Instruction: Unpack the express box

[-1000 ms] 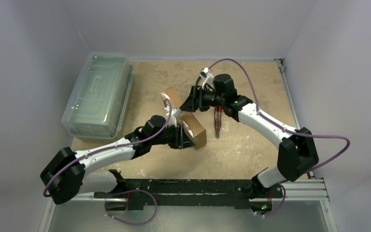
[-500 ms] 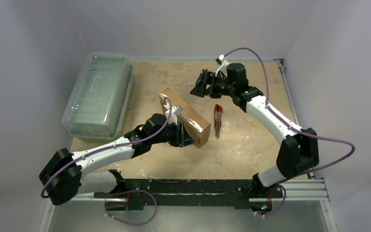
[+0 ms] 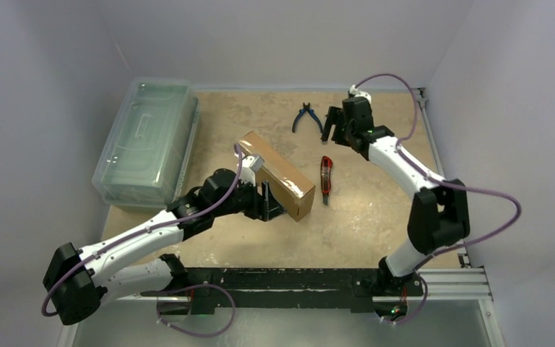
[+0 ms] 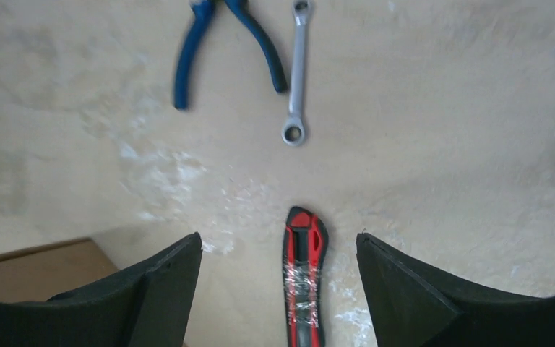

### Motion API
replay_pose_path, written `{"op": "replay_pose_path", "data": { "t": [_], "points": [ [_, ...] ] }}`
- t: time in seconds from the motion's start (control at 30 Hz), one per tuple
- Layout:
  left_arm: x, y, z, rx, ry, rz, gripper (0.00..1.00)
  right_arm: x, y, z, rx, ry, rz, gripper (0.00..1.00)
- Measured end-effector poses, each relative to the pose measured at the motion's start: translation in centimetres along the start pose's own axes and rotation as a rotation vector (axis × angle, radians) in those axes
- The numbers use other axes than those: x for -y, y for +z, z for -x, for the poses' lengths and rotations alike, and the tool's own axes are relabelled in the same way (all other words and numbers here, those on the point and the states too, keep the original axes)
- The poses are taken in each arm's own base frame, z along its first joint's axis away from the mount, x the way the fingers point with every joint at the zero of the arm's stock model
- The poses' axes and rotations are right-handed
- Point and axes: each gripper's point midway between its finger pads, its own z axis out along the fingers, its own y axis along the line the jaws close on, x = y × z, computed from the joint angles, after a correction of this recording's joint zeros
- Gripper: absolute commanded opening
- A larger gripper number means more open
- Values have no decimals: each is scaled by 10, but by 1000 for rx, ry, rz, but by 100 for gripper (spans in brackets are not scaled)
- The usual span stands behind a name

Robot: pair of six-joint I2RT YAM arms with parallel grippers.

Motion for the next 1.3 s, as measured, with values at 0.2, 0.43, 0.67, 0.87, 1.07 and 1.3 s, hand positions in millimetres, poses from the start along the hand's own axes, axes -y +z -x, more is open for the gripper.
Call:
{"op": "replay_pose_path", "data": {
  "t": [0.2,0.43,0.67,0.87,1.07,1.3],
  "points": [
    [5,-7,8,17,22,-3,62,20,54,-73,-222,-95,-54,71],
    [4,-10,6,12,27,4,62,31,66,-118,-333,-151,-90,69],
    [4,-10,6,11,27,4,62,31,61,-143,-360,-195,-118,56],
    [9,-10,12,21,30,-3,63,31,62,-151,-352,-184,-122,25],
    [18,-13,22,45,38,-23,66,35,38,-140,-315,-147,-129,0],
    [54,-24,59,151,75,-130,66,1,-61,-25,29,-24,37,0]
  ]
}}
